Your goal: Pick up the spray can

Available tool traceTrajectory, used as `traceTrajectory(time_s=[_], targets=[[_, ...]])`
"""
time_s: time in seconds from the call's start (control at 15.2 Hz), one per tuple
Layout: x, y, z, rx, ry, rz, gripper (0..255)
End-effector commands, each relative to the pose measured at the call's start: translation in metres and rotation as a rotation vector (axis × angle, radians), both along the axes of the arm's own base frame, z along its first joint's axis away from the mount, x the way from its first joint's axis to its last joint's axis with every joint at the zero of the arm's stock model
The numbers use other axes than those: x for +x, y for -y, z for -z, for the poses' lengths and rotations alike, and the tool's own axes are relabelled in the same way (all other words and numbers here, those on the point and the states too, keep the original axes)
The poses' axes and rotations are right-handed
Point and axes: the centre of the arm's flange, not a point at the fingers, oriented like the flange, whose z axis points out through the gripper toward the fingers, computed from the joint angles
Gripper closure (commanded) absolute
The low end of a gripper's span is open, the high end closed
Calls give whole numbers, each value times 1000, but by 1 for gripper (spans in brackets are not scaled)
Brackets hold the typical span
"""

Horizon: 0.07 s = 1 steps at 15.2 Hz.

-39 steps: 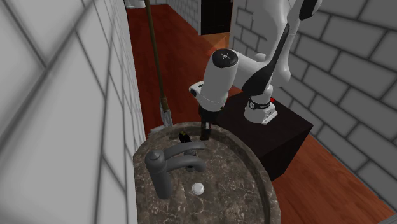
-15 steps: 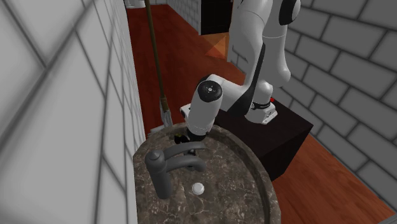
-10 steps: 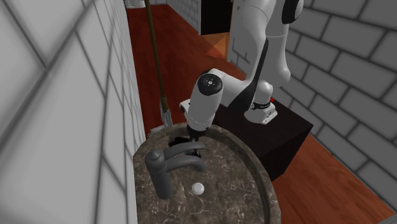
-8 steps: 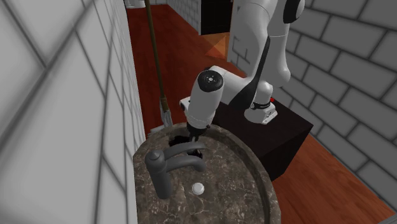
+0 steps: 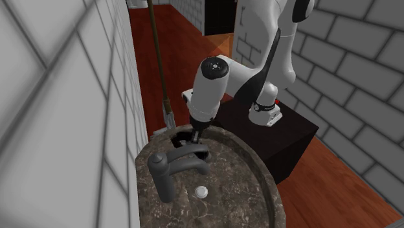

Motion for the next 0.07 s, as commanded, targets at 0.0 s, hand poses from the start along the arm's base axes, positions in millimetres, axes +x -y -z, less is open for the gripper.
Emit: traceTrajectory(time_s=[0.0], targets=[[0, -1, -4, 0, 0, 0, 255]])
